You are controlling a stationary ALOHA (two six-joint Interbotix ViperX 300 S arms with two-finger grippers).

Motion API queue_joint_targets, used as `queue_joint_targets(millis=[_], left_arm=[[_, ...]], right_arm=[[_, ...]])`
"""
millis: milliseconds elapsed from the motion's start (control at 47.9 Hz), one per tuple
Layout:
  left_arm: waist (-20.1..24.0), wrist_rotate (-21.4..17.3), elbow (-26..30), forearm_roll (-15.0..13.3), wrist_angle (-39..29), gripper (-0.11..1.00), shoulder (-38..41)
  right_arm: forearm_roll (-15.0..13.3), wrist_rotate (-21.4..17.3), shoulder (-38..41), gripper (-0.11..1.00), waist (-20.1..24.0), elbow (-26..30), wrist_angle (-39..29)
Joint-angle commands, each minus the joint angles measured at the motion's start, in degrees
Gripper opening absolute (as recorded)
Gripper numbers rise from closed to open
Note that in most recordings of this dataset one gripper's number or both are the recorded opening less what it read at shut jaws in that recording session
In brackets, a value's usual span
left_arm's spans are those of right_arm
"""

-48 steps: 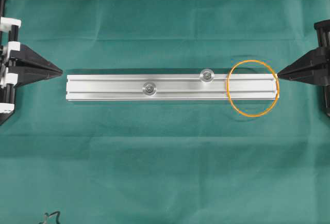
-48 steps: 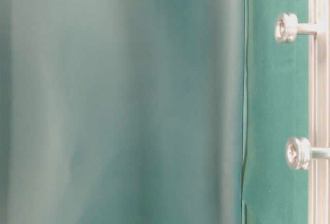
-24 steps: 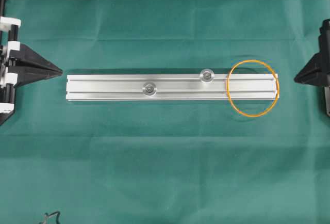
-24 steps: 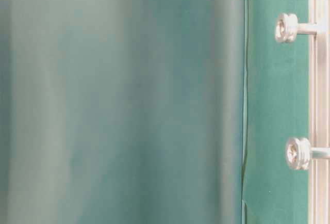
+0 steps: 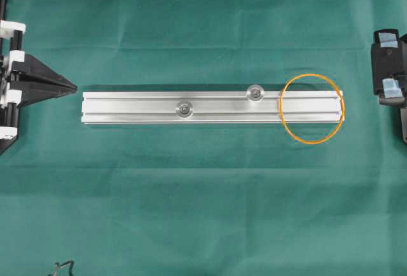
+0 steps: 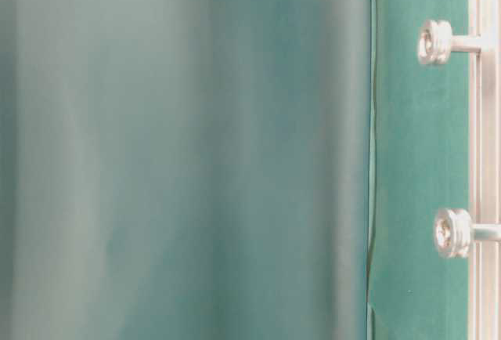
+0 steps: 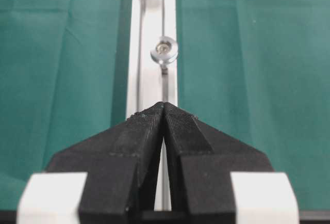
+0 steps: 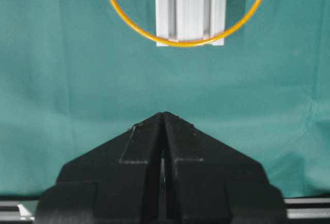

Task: Hook the rubber onto the shaft.
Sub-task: 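Open the right gripper and move it toward the orange rubber band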

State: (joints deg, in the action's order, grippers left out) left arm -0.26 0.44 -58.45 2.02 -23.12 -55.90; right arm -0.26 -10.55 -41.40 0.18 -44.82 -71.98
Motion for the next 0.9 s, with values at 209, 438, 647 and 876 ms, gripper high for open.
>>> queue_joint_targets(millis=[209, 438, 647, 876], left_arm=[[-0.09, 0.0, 1.76, 0.18, 0.26, 0.0, 0.35], [-0.09, 0.0, 1.76, 0.18, 0.26, 0.0, 0.35], [-0.09, 0.0, 1.85, 0.09, 0.26, 0.0, 0.44], [-0.09, 0.0, 1.93, 0.09, 0.26, 0.0, 0.44]], right_arm=[[0.09, -0.09, 0.09, 0.03, 0.09, 1.58, -0.35], [-0.09, -0.09, 0.09, 0.07, 0.09, 1.58, -0.44], [-0.26, 0.0, 0.09, 0.58, 0.0, 1.58, -0.35], [-0.97, 0.18, 0.09, 1.0, 0.09, 1.58, -0.26]])
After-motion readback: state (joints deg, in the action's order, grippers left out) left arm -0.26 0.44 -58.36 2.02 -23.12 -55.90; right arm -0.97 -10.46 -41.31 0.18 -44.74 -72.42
